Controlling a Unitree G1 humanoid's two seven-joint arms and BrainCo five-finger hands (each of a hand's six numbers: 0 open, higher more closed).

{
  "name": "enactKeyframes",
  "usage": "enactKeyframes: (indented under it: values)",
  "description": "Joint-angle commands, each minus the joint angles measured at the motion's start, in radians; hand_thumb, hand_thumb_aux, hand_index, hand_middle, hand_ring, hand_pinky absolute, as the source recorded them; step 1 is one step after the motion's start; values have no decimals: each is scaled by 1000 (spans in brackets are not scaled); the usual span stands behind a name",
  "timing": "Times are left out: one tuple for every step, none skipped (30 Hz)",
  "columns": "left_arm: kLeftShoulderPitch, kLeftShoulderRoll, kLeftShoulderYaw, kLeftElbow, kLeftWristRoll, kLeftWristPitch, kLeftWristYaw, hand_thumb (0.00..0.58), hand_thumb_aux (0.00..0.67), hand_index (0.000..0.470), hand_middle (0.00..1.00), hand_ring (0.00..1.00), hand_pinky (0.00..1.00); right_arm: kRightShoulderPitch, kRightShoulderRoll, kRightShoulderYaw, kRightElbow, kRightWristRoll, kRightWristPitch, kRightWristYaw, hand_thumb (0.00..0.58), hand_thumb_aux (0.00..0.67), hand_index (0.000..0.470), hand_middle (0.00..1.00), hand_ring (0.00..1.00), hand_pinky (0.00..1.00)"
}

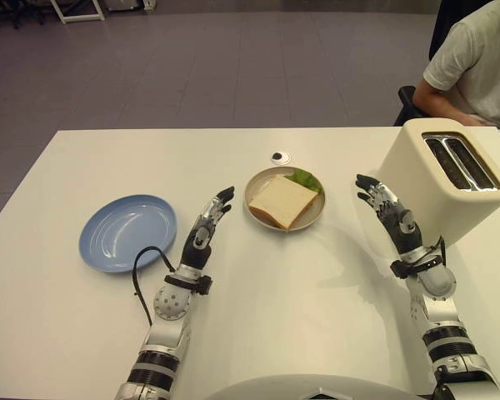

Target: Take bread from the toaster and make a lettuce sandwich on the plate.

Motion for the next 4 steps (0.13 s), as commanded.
enactKeyframes:
  values:
    - [-40, -34, 22, 32, -18, 12, -50, 0, 0, 0, 0, 0, 0, 23, 31, -46, -28, 29, 10, 17, 0, 0, 0, 0, 0, 0]
    - [-42, -40, 28, 32, -24, 12, -60, 0, 0, 0, 0, 0, 0, 28, 36, -53, -34, 27, 10, 20, 0, 0, 0, 0, 0, 0]
    - [-42, -43, 33, 31, -26, 14, -70, 0, 0, 0, 0, 0, 0, 32, 39, -57, -42, 17, 15, 20, 0, 0, 0, 0, 0, 0]
    - [-40, -44, 37, 28, -22, 17, -79, 0, 0, 0, 0, 0, 0, 36, 43, -59, -50, 9, 19, 23, 0, 0, 0, 0, 0, 0]
